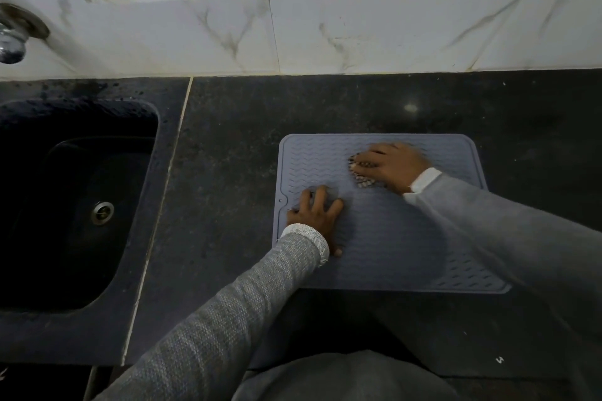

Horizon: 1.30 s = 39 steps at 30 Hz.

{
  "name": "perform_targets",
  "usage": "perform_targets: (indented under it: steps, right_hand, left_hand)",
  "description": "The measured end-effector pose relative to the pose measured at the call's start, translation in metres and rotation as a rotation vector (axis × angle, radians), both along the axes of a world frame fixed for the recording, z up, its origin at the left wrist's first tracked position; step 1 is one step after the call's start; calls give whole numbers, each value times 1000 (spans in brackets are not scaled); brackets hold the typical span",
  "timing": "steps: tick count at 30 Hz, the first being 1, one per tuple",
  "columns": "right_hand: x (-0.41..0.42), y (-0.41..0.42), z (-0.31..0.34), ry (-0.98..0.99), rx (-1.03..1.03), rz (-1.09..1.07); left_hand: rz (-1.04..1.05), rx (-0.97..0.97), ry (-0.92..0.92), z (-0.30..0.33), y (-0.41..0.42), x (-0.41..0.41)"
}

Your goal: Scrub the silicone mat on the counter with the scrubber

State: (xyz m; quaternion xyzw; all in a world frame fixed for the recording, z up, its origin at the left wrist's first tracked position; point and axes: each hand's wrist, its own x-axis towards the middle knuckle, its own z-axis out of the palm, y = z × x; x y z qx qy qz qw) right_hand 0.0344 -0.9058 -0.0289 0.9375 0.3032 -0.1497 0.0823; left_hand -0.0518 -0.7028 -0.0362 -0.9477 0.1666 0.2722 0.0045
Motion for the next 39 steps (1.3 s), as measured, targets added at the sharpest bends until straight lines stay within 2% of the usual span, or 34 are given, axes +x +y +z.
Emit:
perform_targets:
  steps: [3,7,10,14,18,20,22,24,27,31,35,39]
  right_hand:
    - [-1,-14,6,-10,-68,14]
    - [11,20,10,-50,86,-40]
    - [13,49,5,-59,56,56]
    - [3,4,-2,-62,55,-79]
    - [-7,-59,3,-81,-130,-23]
    - [-5,-60,5,-79,-126,-69]
    - [0,-41,6,-72,-33,-102]
    - [2,-11,5,-47,49,-85]
    - [1,17,-1,-47,14,-5]
    - [-9,-34,2,-42,-23,-76]
    - [-17,-86,7,-26,-177,-135]
    - [-9,-58,9,-78,-51,-168]
  left_hand:
    - [0,12,-6,0,-1,-1]
    - [2,34,-11,1,-5,0]
    - [2,45,12,2,-6,1]
    - [7,25,5,1,-4,1]
    - [5,41,37,3,-6,2]
    - [10,50,40,3,-7,2]
    - [16,51,41,3,-9,3]
    - [18,61,44,3,-10,4]
    - [17,72,40,2,-10,4]
    - [12,58,46,-2,-7,5]
    - [17,60,68,1,-9,6]
    - [25,71,80,3,-11,7]
